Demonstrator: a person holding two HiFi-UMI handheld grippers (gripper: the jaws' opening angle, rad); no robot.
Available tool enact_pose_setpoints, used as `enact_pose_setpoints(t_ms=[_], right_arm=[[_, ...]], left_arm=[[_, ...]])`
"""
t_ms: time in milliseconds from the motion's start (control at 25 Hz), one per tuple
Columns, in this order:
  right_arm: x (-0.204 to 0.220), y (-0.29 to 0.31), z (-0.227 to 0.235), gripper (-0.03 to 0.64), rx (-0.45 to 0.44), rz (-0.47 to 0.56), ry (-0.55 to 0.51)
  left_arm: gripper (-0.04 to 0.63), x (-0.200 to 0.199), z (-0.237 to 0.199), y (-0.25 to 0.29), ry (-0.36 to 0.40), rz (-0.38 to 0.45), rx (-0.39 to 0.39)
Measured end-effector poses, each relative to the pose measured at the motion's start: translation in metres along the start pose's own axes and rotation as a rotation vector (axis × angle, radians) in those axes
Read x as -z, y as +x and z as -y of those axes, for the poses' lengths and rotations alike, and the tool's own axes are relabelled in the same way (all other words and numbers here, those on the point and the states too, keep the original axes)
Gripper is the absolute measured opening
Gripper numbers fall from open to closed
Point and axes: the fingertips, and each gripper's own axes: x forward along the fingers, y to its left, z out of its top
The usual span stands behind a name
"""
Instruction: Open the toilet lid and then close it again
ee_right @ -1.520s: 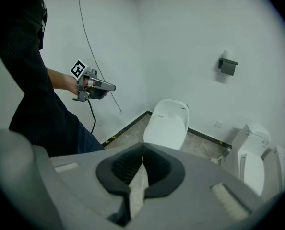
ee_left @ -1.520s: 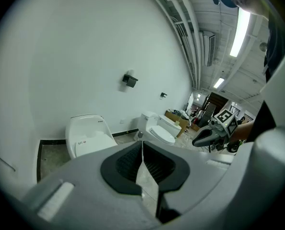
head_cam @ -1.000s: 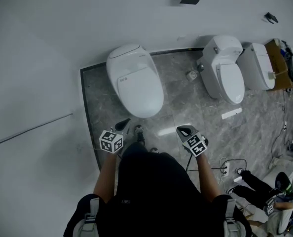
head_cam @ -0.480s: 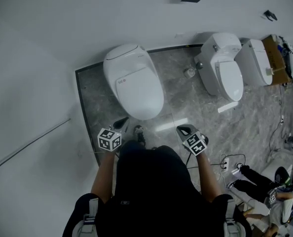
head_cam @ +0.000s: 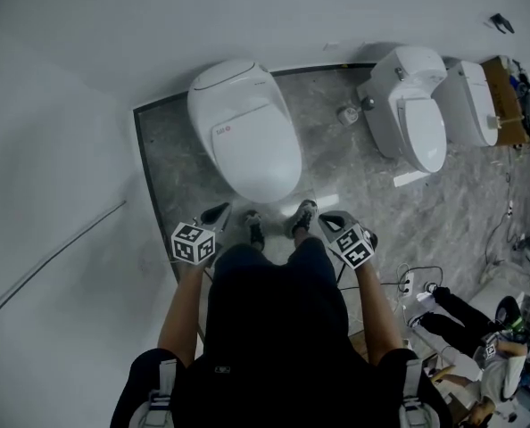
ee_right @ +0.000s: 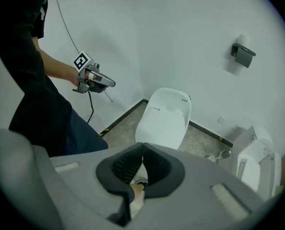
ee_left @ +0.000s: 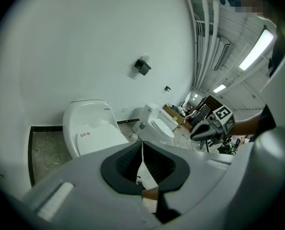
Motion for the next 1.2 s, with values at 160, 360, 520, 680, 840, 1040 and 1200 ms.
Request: enact_pose_setpoints(t_ms=[160,360,520,680,840,1040,1200], right_arm=[[-0.002,0.005,0.009,0.003,0.005,-0.003,0.000],[-0.003,0.011,0.021,0.003,0.003,-0.010,-0.010],[-0.008,0.018,0.032,0.003,0.003,-0.015,-0.017],[-0.008,0.028,0.048,0.003,0.003,-0.017,0.007],[0.007,0.039,0.059,0.003,-0.016,-0.037,0.034],[0.026,0.061,0.082,0.003,-0.033,-0.056,0.064],[0.041,0.083,0.104,0.003,-0.028,-0.060,0.105]], left_arm=[[0.017,0.009,-0.003,0.000,-0.017,-0.004,-0.004],[0.017,0.017,-0.009,0.000,-0.052,0.010,-0.025],[0.017,0.022,-0.013,0.004,-0.086,0.015,-0.033],[0.017,0.033,-0.019,0.015,-0.106,-0.015,-0.040],[0.018,0.045,-0.025,0.025,-0.138,-0.033,-0.061],[0.018,0.054,-0.047,0.048,-0.158,-0.057,-0.087],[0.018,0.067,-0.065,0.065,-0.190,-0.064,-0.111]])
